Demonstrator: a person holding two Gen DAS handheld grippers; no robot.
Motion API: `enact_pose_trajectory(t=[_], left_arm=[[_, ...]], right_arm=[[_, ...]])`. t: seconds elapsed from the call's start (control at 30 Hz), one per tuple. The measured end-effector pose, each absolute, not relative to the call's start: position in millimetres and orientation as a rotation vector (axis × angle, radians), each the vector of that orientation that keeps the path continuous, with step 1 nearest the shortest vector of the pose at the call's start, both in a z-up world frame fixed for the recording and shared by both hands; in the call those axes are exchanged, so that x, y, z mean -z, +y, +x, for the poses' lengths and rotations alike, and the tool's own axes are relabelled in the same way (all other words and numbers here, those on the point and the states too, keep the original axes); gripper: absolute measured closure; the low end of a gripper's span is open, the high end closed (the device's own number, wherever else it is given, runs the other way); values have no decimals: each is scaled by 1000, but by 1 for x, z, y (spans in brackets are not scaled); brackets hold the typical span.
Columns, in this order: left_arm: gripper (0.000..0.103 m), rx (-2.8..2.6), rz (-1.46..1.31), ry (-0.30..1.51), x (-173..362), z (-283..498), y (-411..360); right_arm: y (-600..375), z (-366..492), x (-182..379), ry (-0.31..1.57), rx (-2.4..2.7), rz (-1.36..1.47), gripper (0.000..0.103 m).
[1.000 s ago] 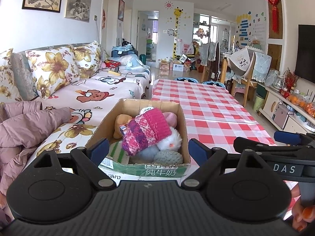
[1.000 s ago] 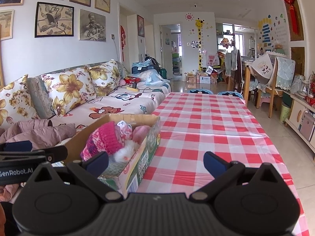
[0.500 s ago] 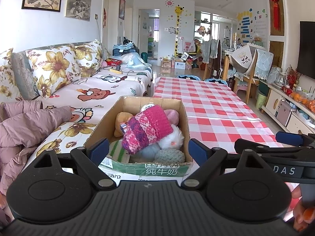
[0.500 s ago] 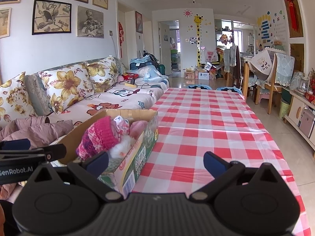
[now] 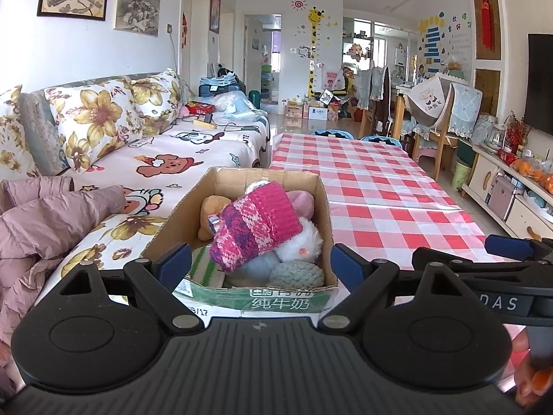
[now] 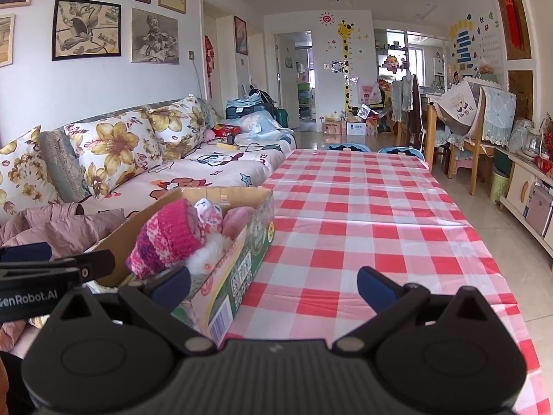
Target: Organize soft objects
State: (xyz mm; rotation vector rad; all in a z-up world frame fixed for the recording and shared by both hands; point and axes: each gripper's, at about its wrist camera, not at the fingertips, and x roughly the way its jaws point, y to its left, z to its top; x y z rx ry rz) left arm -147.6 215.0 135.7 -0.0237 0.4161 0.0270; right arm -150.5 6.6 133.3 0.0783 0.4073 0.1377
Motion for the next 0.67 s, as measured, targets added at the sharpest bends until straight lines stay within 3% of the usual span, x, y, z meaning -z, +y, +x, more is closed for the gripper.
enact_pose_trajectory(t=[0.67], left_arm=[[0,4,-18,417,-137,-123,188]], right_arm=[[-28,-132,-120,434,-75,123,1]])
